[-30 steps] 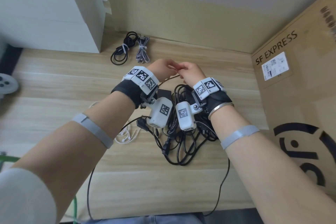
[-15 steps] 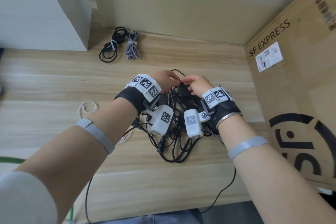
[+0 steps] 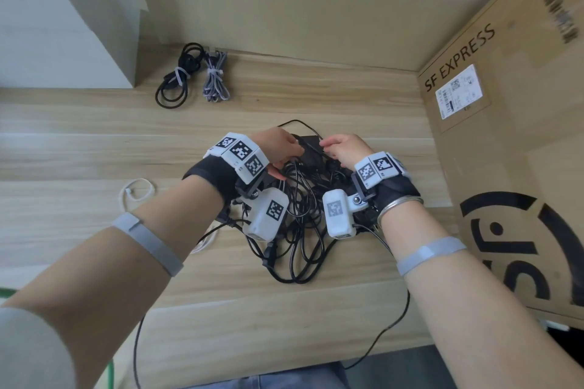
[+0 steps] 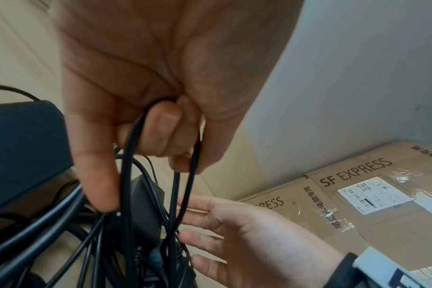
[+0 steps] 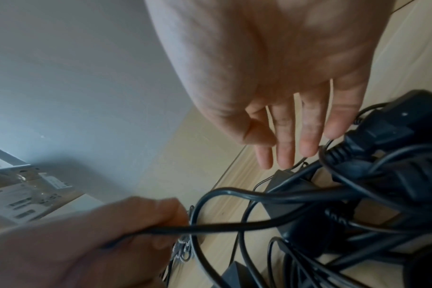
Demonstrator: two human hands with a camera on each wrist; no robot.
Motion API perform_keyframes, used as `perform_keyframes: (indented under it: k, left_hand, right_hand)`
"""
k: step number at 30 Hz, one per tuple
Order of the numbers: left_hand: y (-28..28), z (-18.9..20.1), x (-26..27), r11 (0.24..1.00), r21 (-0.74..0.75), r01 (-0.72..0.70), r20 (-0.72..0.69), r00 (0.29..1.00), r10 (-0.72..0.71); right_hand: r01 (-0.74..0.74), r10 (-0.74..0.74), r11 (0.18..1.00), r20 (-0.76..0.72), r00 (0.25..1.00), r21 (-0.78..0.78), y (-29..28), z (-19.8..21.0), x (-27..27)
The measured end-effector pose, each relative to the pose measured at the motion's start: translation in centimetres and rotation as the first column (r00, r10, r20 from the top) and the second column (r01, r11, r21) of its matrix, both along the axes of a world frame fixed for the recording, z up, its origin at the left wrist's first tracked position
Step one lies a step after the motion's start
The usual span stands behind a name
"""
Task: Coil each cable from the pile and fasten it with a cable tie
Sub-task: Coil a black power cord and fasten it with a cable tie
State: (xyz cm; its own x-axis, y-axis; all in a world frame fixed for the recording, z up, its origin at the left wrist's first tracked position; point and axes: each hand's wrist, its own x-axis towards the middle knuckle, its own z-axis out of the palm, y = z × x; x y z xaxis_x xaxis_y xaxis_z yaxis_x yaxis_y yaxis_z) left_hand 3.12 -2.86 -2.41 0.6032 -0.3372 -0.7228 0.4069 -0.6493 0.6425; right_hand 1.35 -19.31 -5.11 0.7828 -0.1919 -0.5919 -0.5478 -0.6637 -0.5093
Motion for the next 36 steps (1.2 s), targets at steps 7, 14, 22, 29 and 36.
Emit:
perform_keyframes:
  k: [7, 14, 22, 29, 36]
  left_hand:
    - [0.8, -1.1, -0.1, 0.994, 0.098, 0.046, 0.103, 0.993, -0.056]
    - [0.4, -1.8, 0.2, 0.977, 0.142, 0.158, 0.215, 0.959, -0.187]
    - [-0.4, -2.6, 0.1, 0.911, 0.298, 0.286, 0.234, 0.903, -0.361]
    - [-0.6, -3.3, 0.1, 0.891, 0.273, 0.364, 0.222, 0.877, -0.426]
    - [-1.5, -3.7, 0.4, 0.842, 0.385, 0.378, 0.255, 0.833, -0.49]
  right_hand:
    - [-0.026, 0.012, 0.987, -0.087, 0.996, -0.156, -0.2, 0.0, -0.1]
    - [-0.076, 0.07, 0.995, -0.087, 0.994, -0.064, -0.4, 1.3, -0.1]
    - [-0.172, 0.156, 0.975, -0.116, 0.981, -0.143, -1.1, 1.6, -0.5]
    - [-0.196, 0.088, 0.939, -0.352, 0.932, -0.284, -1.6, 0.7, -0.4]
    - [-0.181, 0.132, 0.961, -0.233, 0.963, -0.207, -2.7, 0.6, -1.2]
